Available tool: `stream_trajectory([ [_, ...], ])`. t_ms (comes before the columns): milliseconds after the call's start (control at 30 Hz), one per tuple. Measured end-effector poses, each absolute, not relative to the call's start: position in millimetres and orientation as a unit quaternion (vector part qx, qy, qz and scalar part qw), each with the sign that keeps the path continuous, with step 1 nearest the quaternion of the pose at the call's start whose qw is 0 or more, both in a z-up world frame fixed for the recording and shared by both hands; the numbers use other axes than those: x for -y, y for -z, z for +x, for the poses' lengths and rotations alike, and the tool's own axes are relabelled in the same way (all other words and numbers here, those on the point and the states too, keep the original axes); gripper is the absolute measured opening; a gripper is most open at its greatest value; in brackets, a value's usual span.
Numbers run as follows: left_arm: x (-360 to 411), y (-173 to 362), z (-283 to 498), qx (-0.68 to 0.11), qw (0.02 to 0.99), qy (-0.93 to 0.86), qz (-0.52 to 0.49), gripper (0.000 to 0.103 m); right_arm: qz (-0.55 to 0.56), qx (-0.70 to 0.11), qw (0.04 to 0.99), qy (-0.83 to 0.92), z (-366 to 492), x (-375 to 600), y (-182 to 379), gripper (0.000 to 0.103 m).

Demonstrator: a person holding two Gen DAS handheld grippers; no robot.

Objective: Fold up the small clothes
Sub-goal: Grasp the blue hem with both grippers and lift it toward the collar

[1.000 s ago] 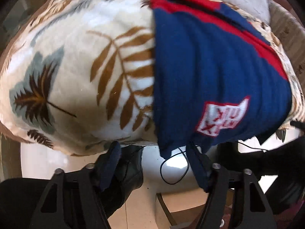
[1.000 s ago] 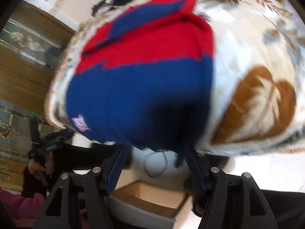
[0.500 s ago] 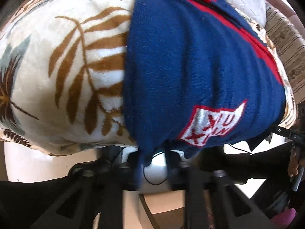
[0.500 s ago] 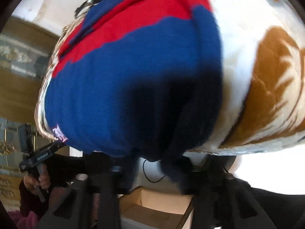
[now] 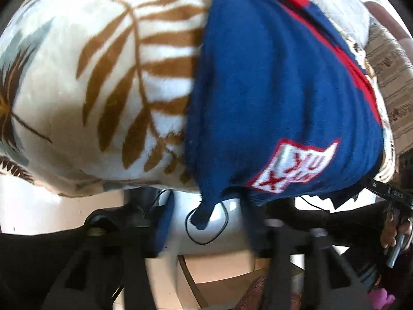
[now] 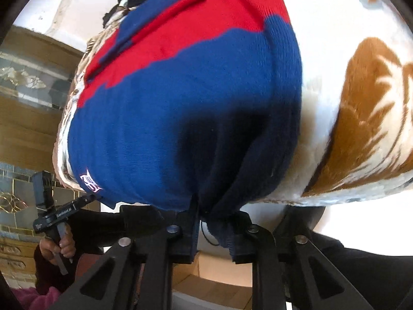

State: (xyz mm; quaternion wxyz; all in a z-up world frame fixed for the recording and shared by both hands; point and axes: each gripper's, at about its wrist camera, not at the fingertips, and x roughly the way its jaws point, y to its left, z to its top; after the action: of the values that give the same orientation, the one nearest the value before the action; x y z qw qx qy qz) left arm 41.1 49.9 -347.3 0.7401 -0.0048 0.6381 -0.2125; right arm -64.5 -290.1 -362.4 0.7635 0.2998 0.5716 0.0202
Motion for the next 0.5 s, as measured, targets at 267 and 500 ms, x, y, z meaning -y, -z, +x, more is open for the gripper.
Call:
stream_trajectory([
  [267,-46,352,42,-0.635,0.731,0.248,-0.024,0.006,0.290,-0.564,0.772,-0.035,-60,283,367,0.030],
  [500,-43,318,22,-0.606,0.733,0.309,-0.022,0.005,0.268,-0.550,0.786,-0.089,-72,264,315,0.016],
])
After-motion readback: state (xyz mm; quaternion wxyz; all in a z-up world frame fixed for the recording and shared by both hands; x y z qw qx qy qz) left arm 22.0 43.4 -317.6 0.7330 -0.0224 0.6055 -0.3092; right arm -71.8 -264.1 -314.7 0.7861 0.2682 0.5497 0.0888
